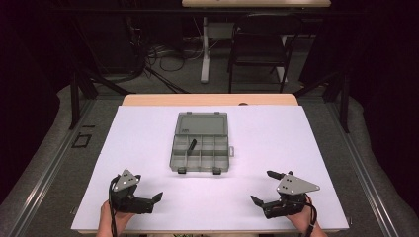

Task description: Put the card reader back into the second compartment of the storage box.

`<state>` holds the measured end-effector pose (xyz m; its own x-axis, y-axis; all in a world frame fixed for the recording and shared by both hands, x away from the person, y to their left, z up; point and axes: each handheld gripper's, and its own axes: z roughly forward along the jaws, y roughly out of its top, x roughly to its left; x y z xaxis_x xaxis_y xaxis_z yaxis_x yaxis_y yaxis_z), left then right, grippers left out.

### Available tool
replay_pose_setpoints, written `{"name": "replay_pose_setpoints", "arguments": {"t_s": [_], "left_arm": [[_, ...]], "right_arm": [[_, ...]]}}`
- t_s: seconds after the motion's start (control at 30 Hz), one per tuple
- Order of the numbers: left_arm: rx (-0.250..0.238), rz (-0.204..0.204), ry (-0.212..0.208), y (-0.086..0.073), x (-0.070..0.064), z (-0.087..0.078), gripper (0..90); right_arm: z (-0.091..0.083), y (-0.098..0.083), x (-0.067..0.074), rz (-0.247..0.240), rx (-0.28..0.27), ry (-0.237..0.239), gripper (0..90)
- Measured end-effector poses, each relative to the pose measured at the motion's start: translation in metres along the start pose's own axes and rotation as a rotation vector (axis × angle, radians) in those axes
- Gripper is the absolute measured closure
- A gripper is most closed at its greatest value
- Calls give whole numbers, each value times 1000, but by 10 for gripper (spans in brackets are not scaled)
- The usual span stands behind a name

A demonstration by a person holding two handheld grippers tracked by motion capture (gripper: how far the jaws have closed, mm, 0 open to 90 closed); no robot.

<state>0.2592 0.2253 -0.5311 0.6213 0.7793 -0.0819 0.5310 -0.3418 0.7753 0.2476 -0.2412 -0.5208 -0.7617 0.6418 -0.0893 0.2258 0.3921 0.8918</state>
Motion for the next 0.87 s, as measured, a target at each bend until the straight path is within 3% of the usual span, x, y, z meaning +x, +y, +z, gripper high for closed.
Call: {"name": "replay_pose_setpoints", "arguments": {"t_s": [0.37, 0.87], "left_arm": [[-23, 21, 13, -7, -2, -2, 0], [-28, 37, -15, -9, -6, 0, 0]], "right_arm": [[0, 0, 0, -4, -4, 4, 54], [0, -1, -1, -12, 2, 11, 51]]}}
